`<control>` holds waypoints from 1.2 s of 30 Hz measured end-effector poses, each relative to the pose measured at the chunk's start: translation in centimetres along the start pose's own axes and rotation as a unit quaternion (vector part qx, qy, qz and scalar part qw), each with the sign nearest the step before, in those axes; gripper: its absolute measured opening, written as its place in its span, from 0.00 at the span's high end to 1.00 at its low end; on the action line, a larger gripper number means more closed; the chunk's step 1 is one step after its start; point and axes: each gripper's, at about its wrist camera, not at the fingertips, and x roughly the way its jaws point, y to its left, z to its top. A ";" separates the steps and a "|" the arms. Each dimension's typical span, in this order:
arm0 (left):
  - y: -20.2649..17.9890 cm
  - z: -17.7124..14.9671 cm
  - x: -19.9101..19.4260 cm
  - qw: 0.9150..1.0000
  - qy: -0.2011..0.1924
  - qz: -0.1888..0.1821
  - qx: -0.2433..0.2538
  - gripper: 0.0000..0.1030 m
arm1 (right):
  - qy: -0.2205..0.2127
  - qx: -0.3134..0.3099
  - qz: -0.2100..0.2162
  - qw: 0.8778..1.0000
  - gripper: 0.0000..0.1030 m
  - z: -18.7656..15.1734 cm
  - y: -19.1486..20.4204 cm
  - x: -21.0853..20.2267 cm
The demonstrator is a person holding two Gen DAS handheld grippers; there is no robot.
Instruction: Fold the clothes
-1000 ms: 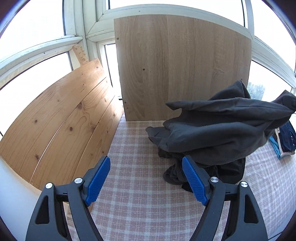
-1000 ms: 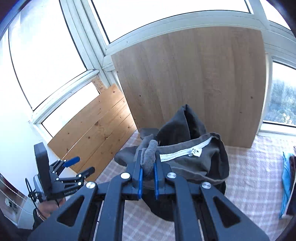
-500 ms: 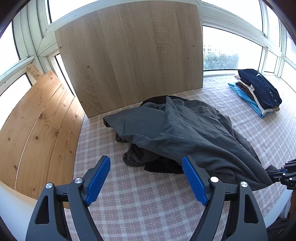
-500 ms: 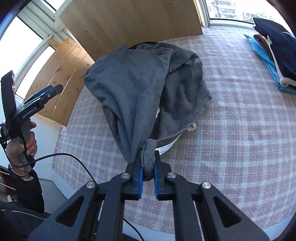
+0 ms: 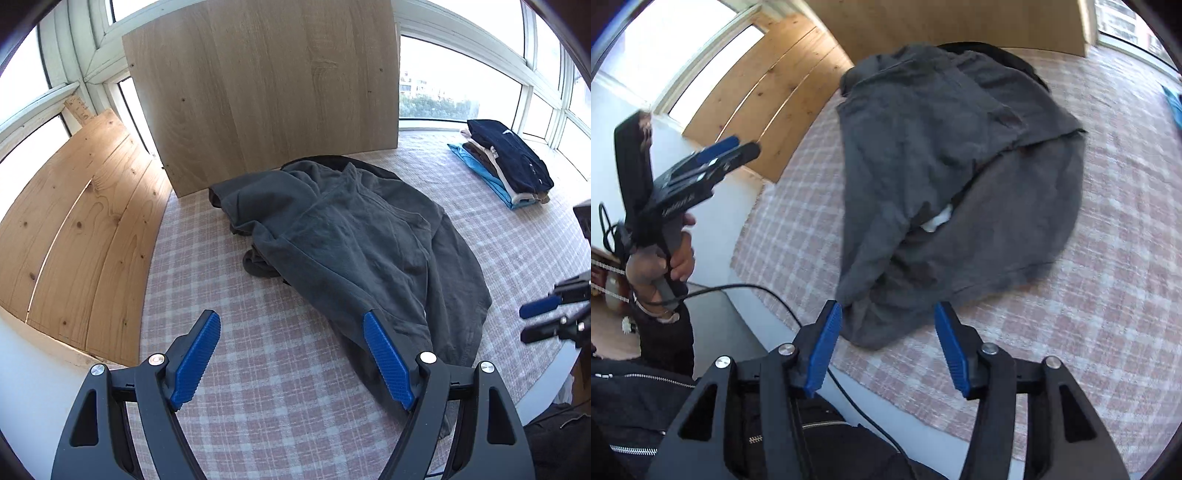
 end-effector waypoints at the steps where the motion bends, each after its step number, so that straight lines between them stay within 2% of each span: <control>1: -0.8 -0.2 0.5 1.000 0.008 -0.008 0.007 0.23 | -0.008 0.030 -0.022 0.999 0.47 0.5 -2.1 -0.3; 3: -2.8 -0.6 2.0 0.999 0.024 -0.030 0.019 0.23 | -0.023 0.075 -0.068 0.995 0.46 1.7 -5.7 -0.6; 5: -5.0 -0.8 3.9 0.998 0.044 -0.037 0.032 0.23 | -0.034 0.082 -0.121 0.989 0.46 3.1 -7.9 -0.1; 6: -6.2 -0.9 4.9 0.997 0.054 -0.041 0.039 0.23 | -0.037 0.087 -0.132 0.987 0.46 3.9 -8.9 0.4; 10: -6.3 -1.6 6.6 0.995 0.075 -0.054 0.025 0.23 | -0.027 0.109 -0.109 0.988 0.46 6.7 -11.3 3.0; 15: -6.5 -2.6 8.7 0.992 0.101 -0.070 0.007 0.23 | -0.016 0.077 -0.128 0.989 0.44 8.3 -10.1 4.6; 16: -6.5 -2.7 9.1 0.992 0.106 -0.074 0.003 0.32 | -0.017 0.069 -0.134 0.988 0.44 8.5 -9.7 4.7; 17: -6.6 -2.9 9.5 0.991 0.111 -0.077 0.000 0.49 | -0.021 0.058 -0.131 0.989 0.44 8.6 -9.2 4.9; 19: -6.6 -3.3 10.3 0.989 0.122 -0.083 -0.008 0.66 | -0.027 0.029 -0.115 0.992 0.46 8.7 -8.1 5.2; 20: -5.9 -3.3 10.5 0.987 0.123 -0.097 -0.031 0.68 | -0.029 0.013 -0.108 0.994 0.51 8.7 -7.5 5.4; 21: -5.1 -3.2 10.4 0.985 0.122 -0.107 -0.052 0.74 | -0.028 0.000 -0.105 0.994 0.79 8.8 -6.9 5.6; 22: -4.4 -3.1 10.1 0.984 0.119 -0.114 -0.069 0.80 | -0.025 -0.004 -0.097 0.995 0.97 8.8 -6.5 5.7; 23: -3.5 -2.9 9.4 0.983 0.110 -0.118 -0.083 0.85 | -0.030 0.007 -0.071 0.997 0.97 8.9 -6.4 5.2; 24: -2.6 -2.7 8.2 0.984 0.096 -0.115 -0.094 0.85 | -0.048 0.025 -0.036 0.998 0.97 9.1 -6.3 3.9; 27: 0.9 -1.4 3.6 0.986 0.045 -0.100 -0.128 0.85 | -0.138 0.052 0.041 0.988 0.97 10.0 -5.3 -3.0; 29: 3.5 0.0 -0.4 0.984 0.002 -0.094 -0.149 0.85 | -0.208 0.053 0.076 0.974 0.97 10.9 -4.2 -8.8; 31: 5.9 2.3 -4.9 0.983 -0.053 -0.083 -0.154 0.85 | -0.274 0.029 0.093 0.957 0.97 12.1 -1.5 -15.2; 33: 7.4 5.2 -10.3 0.982 -0.124 -0.047 -0.132 0.85 | -0.340 -0.022 0.093 0.936 0.97 13.2 2.1 -22.0; 35: 8.8 7.3 -15.8 0.974 -0.192 -0.038 -0.119 0.86 | -0.399 -0.064 0.084 0.911 0.97 13.7 5.8 -28.6; 36: 9.5 8.4 -18.6 0.967 -0.225 -0.034 -0.112 0.86 | -0.412 -0.080 0.076 0.904 0.97 14.1 7.3 -31.0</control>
